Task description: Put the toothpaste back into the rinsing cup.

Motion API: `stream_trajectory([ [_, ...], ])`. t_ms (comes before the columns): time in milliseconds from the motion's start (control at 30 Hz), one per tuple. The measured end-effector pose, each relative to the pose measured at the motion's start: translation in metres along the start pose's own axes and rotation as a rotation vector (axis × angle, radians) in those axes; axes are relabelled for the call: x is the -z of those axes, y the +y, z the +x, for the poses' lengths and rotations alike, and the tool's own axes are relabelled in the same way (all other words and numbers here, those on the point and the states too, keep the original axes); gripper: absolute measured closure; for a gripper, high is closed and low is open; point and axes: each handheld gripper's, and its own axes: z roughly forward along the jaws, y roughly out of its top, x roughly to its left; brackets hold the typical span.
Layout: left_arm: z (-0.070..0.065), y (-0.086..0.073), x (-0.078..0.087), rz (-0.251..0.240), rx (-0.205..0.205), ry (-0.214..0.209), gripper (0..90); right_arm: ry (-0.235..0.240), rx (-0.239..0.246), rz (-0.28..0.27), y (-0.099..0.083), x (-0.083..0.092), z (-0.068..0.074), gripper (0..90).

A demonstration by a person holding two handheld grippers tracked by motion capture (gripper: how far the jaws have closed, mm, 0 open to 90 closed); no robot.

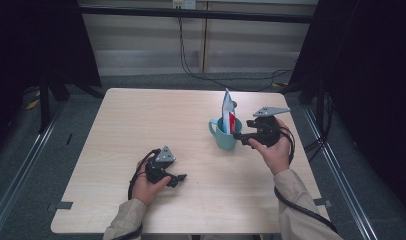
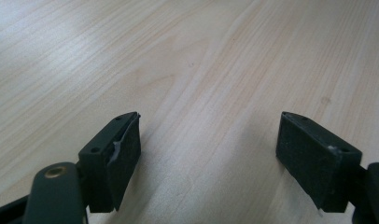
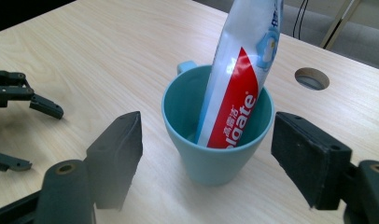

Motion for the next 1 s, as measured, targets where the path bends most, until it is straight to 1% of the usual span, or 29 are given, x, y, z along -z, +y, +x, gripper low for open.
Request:
stream_trajectory([
  [100,0.0,0.0,0.0,0.0,0.0,0.0,21.7,-0.002,0.011,0.008,-0.004,0.003,0.0,23.6],
  [167,0.0,0.0,0.0,0.0,0.0,0.0,21.7,0.0,0.005,0.01,-0.007,0.005,-0.001,23.3],
  [333,0.0,0.0,0.0,0.0,-0.001,0.0,21.7,0.003,0.016,0.028,-0.016,0.01,-0.001,21.0],
  [367,0.0,0.0,0.0,0.0,0.0,0.0,21.7,0.008,0.011,0.025,-0.017,0.011,-0.001,20.6],
  [400,0.0,0.0,0.0,0.0,0.0,0.0,21.8,0.015,0.013,0.026,-0.02,0.011,-0.001,20.6],
  [500,0.0,0.0,0.0,0.0,0.0,0.0,21.7,0.013,0.03,0.046,-0.024,0.013,0.0,19.6],
  [667,0.0,0.0,0.0,0.0,0.0,0.0,21.7,0.029,0.045,0.056,-0.031,0.013,0.001,18.1],
  [933,0.0,0.0,0.0,0.0,0.001,0.0,21.8,0.04,0.024,0.066,-0.047,0.011,0.0,18.1],
  [967,0.0,0.0,0.0,0.0,0.0,0.0,21.8,0.04,0.013,0.064,-0.049,0.01,0.0,18.1],
  [1000,0.0,0.0,0.0,-0.001,0.0,0.0,21.8,0.043,0.012,0.065,-0.051,0.01,-0.001,18.1],
])
